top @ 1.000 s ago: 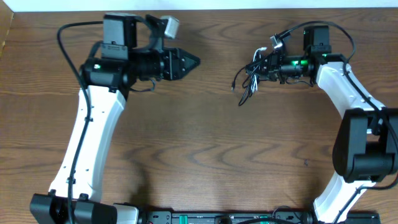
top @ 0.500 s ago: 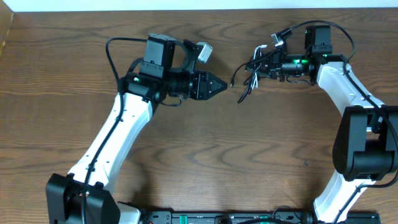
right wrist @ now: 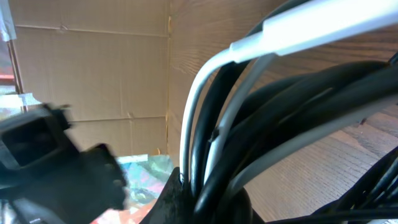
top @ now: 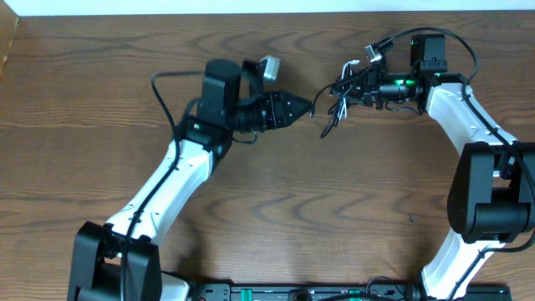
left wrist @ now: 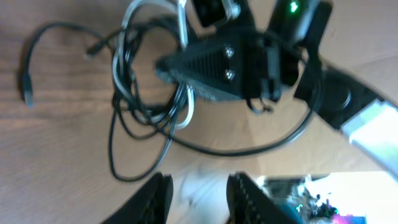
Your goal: Untangle cables
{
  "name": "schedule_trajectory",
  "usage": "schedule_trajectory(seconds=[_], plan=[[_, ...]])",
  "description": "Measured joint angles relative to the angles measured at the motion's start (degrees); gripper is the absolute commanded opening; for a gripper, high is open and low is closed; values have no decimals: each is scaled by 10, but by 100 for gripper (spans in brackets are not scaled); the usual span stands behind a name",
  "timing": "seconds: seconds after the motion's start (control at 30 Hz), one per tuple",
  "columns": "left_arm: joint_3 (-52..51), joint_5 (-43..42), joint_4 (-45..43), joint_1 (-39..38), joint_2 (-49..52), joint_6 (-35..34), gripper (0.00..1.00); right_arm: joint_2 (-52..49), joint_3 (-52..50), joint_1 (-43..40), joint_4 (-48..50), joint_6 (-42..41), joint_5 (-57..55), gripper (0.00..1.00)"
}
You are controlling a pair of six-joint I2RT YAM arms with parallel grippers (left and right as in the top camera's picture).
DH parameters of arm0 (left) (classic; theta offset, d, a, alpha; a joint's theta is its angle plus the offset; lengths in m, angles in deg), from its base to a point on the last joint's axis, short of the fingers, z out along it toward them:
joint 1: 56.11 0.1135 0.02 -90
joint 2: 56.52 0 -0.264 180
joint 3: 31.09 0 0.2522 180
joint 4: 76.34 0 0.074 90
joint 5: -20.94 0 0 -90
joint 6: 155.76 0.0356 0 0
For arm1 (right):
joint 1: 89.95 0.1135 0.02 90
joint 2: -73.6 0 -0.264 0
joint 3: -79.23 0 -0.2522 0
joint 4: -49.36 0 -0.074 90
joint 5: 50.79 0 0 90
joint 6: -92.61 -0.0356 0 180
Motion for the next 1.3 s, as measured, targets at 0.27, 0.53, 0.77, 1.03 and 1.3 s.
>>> schedule_trajectory(seconds=[0.27, 0.53, 0.77, 1.03, 1.3], plan=[[-86, -5, -171, 21, 0, -182, 53, 0, 0, 0, 0, 0, 0, 1], [-86, 6, -161, -18, 0, 26, 52, 0, 0, 0, 0, 0, 0, 1], [-86, 84, -144, -56, 0, 237, 53, 0, 0, 0, 0, 0, 0, 1], [-86, 196, -227, -88, 24, 306, 52, 0, 0, 0, 0, 0, 0, 1], [-87, 218, -284, -108, 77, 317, 52, 0, 0, 0, -3, 5, 0, 1]])
